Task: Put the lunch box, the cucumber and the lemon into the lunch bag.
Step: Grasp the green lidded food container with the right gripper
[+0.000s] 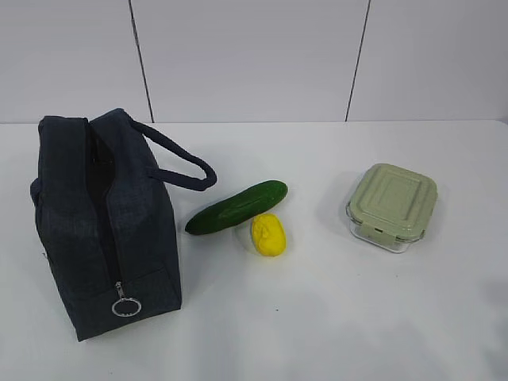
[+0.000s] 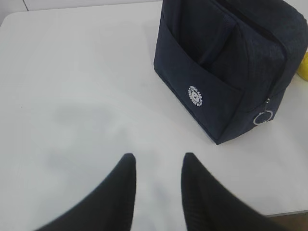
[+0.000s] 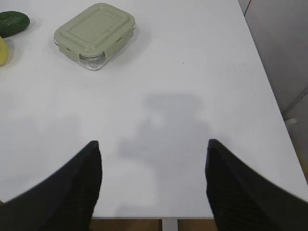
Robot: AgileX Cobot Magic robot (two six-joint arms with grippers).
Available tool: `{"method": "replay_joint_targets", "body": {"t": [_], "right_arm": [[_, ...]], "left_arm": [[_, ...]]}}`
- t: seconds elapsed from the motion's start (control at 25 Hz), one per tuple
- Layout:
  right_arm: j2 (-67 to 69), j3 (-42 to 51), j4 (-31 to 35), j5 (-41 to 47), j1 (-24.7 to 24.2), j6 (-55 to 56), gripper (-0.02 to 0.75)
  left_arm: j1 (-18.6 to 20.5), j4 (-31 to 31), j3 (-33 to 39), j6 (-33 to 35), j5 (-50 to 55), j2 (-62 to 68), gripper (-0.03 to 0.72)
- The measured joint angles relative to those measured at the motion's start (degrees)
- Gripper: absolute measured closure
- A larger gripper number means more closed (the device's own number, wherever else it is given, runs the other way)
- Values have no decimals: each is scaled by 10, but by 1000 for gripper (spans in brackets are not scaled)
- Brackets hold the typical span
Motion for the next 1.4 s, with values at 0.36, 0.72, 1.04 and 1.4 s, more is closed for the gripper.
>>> {"method": "replay_joint_targets", "body": {"t": [0.36,0.72,1.04,1.4], "right_arm": [[0,0,0,0,0,0,223],[0,0,0,0,0,0,223],[0,0,0,0,0,0,223],[0,0,0,0,0,0,223]], "left_arm": [[0,0,0,0,0,0,453],[0,0,0,0,0,0,454],[0,0,0,0,0,0,453],[0,0,0,0,0,0,453]]}}
